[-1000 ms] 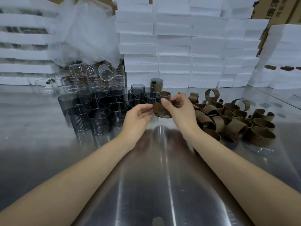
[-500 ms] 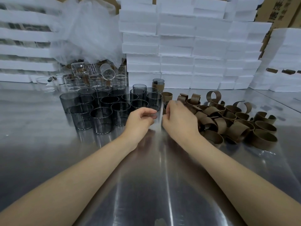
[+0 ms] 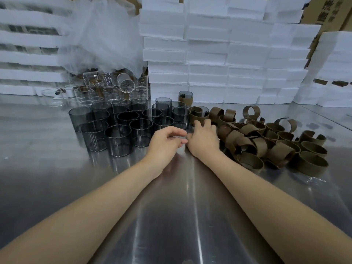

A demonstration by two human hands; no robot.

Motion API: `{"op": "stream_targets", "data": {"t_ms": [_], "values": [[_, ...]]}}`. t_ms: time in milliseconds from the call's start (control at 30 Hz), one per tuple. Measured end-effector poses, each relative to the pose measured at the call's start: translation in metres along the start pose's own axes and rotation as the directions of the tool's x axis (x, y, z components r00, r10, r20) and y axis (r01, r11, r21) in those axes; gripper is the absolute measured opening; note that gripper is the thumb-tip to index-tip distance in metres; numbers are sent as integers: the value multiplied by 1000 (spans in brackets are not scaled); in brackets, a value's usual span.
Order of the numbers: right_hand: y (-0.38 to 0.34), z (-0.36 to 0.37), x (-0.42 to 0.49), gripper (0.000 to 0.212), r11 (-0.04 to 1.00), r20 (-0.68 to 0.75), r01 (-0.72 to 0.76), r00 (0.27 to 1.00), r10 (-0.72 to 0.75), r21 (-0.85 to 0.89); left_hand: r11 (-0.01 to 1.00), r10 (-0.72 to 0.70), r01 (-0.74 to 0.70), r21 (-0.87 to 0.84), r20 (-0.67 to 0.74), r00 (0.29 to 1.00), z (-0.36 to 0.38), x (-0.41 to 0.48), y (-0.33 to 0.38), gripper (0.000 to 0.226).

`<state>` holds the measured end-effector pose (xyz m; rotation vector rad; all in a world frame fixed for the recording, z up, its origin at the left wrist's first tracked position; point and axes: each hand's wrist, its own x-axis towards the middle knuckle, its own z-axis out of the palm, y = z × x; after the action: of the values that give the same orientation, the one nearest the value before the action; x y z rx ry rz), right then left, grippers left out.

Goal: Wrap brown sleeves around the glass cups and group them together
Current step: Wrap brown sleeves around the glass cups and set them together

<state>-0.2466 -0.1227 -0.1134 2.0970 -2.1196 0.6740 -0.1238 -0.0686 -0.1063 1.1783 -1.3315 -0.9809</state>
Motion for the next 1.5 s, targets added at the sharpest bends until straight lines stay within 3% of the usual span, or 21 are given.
{"op": "stream_targets", "data": {"t_ms": [333, 467, 733, 900, 1133, 1300, 1400, 1500], "values": [[-1, 22, 62, 37, 997, 73, -6, 997, 12, -76, 999, 9, -11, 53, 29, 1000, 0, -1, 0, 40], [0, 27, 80, 36, 999, 55, -21, 998, 23, -48, 993, 17, -24, 118, 57, 998, 2, -1, 0, 43], [3, 34, 104, 23, 994, 58, 91, 994, -94, 57, 987, 13, -25, 161, 79, 997, 5, -1, 0, 44], [1, 36, 116, 40, 931, -43, -235, 966, 256, 280, 990, 16, -30, 135, 100, 995, 6, 2, -4, 44], [-2, 36, 107, 27, 972, -54, -63, 996, 78, 226, 968, 119, -142, 207, 116, 986, 8, 2, -4, 45], [-8, 22, 71, 27, 961, -38, 10, 999, 1, 277, 831, 390, -406, 381, 122, 913, 7, -4, 0, 29], [-6, 11, 44, 26, 937, -24, -25, 999, 35, 348, 671, 428, -365, 645, 64, 901, 5, -9, 2, 27], [-2, -1, 17, 27, 919, 12, -4, 1000, -1, 393, 625, 341, -236, 745, 11, 940, 3, -14, 5, 34]]}}
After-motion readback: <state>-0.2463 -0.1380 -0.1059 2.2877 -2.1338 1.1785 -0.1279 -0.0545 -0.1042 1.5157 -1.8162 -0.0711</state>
